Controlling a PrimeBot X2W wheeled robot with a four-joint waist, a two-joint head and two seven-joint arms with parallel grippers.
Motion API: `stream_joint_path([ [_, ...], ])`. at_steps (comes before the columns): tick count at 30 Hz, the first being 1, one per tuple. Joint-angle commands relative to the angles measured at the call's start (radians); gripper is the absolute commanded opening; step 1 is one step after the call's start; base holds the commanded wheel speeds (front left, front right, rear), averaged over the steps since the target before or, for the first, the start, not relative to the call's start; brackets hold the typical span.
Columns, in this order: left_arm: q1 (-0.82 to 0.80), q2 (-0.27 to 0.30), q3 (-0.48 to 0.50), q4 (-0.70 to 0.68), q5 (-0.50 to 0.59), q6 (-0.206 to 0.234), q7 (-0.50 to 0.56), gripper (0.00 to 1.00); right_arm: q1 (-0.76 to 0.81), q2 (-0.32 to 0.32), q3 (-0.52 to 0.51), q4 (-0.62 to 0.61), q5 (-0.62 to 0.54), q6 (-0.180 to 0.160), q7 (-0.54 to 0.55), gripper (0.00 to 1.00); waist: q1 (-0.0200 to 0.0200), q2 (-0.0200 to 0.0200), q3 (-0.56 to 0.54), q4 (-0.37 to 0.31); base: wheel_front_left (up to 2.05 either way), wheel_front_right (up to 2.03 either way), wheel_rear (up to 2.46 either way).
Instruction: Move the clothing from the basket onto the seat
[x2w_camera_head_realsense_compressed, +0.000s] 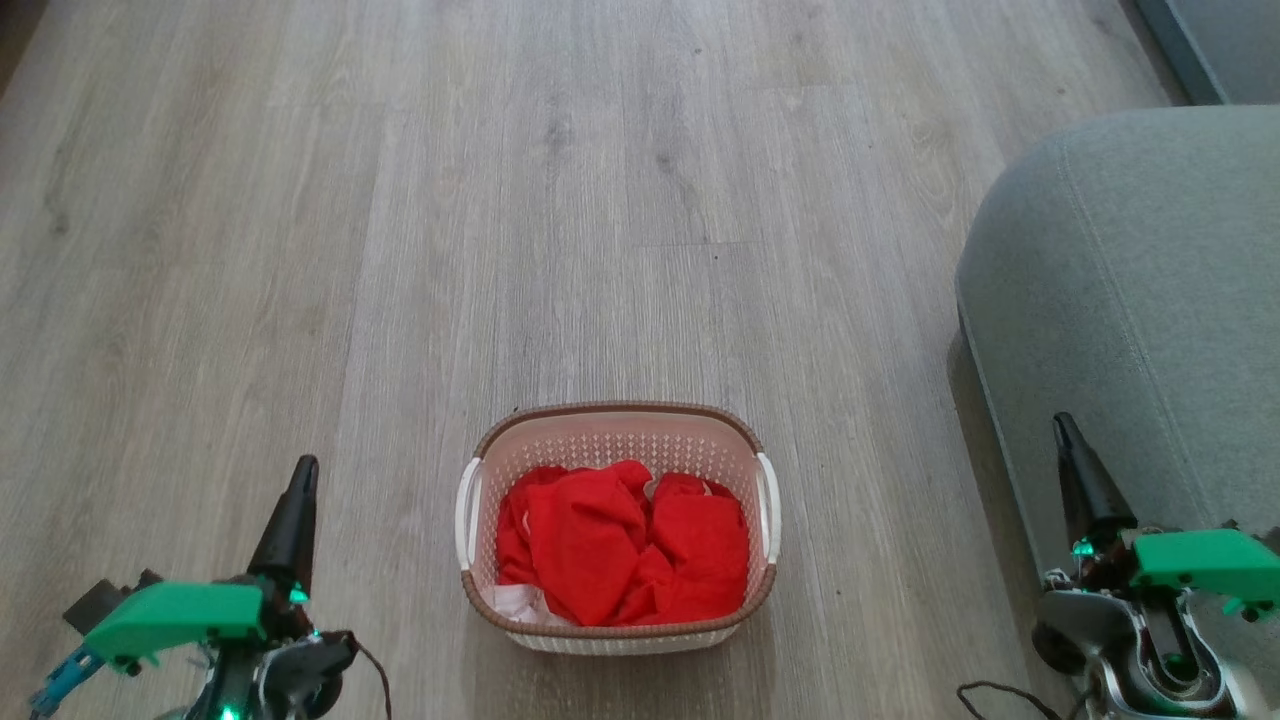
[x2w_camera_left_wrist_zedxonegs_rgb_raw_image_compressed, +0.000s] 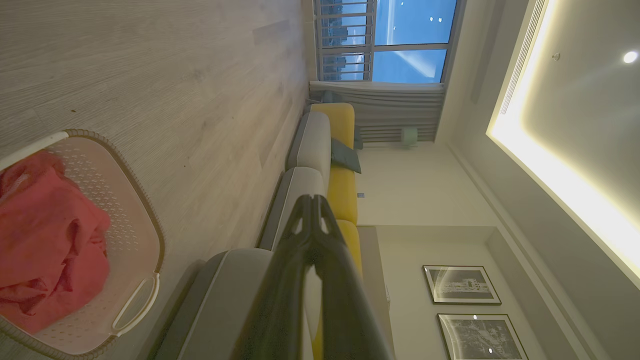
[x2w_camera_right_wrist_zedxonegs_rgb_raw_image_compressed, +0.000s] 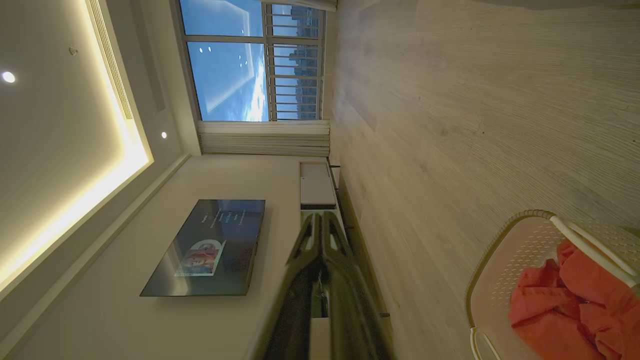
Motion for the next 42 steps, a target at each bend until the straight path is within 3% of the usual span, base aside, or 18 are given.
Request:
stream_joint_path([
  [1,-0.049,0.01,0.034,-0.034,-0.007,-0.009,0.007,0.0,-0.027,-0.004,0.018,-0.039,0.006,0.0,0.004,0.0,0.0,0.0,0.0,0.0,0.0,0.0,0.0],
  [42,-0.049,0.01,0.034,-0.034,-0.007,-0.009,0.007,0.0,-0.027,-0.004,0.018,-0.039,0.006,0.0,0.004,0.0,0.0,0.0,0.0,0.0,0.0,0.0,0.0],
])
